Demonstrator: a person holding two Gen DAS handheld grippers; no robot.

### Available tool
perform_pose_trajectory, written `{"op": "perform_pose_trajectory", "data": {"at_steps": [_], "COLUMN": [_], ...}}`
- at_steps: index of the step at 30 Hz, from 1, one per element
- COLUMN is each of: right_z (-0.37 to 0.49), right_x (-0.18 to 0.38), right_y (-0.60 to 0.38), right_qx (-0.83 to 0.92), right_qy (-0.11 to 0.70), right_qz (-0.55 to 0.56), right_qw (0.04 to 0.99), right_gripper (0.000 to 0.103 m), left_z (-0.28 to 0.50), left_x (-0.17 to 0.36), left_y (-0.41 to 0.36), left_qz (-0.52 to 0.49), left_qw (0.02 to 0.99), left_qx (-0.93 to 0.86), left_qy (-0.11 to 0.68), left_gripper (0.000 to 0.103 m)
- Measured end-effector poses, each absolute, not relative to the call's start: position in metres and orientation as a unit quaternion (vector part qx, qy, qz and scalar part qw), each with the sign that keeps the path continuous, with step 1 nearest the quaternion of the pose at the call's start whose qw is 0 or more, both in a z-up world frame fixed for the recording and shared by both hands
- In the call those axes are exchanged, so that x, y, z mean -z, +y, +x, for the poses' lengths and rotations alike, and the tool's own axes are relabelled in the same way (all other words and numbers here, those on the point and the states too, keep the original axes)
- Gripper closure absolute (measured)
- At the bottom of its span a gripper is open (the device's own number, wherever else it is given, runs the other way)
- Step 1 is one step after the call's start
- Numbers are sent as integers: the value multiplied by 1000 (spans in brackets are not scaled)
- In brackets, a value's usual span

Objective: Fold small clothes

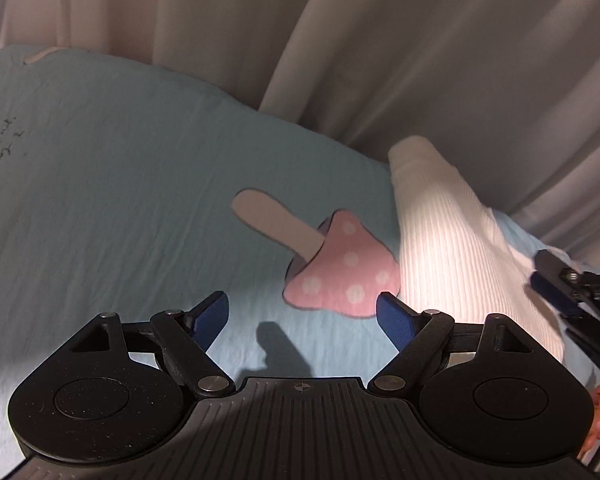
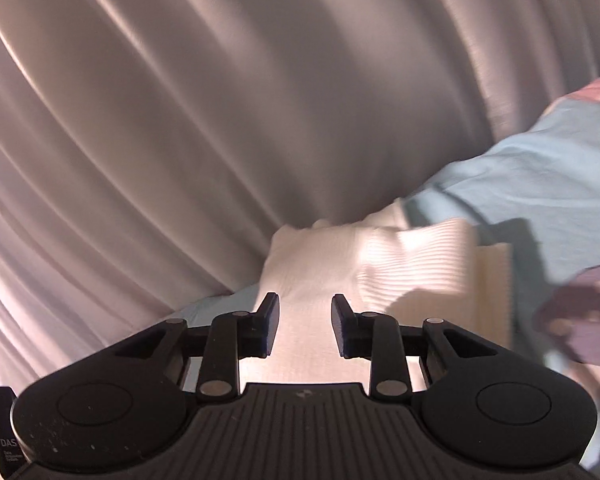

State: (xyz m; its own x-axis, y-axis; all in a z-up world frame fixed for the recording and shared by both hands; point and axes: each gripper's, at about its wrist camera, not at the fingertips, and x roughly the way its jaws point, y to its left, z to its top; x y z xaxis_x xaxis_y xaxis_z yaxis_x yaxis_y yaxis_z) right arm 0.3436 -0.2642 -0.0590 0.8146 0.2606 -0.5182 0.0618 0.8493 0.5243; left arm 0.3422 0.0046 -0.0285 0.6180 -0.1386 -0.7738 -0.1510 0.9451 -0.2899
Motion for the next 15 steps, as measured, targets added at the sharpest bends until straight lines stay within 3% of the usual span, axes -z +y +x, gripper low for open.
{"op": "perform_pose_trajectory", "data": {"at_steps": [5,6,7,15], "right_z": [381,379,375,344], "right_x": [89,93,96,100], "right_y": [-247,-249,-255,-288], "right_qx": [-23,4,35,57], "right_qy": [299,294,287,255], "right_qz": [165,136,116,127], "right_qw": [940,946,950,957], "right_gripper": [80,95,103,103], "left_z": [380,389,396,430], "left_x": [24,25,27,67], "left_y": [-43,-56,-65,-126], "left_qz": [-128,-123,-123,-88], "left_qw": [914,916,917,922], "left_qx": [-3,2,8,32], "left_qy": [386,381,379,376], "left_gripper": [17,17,17,14]}}
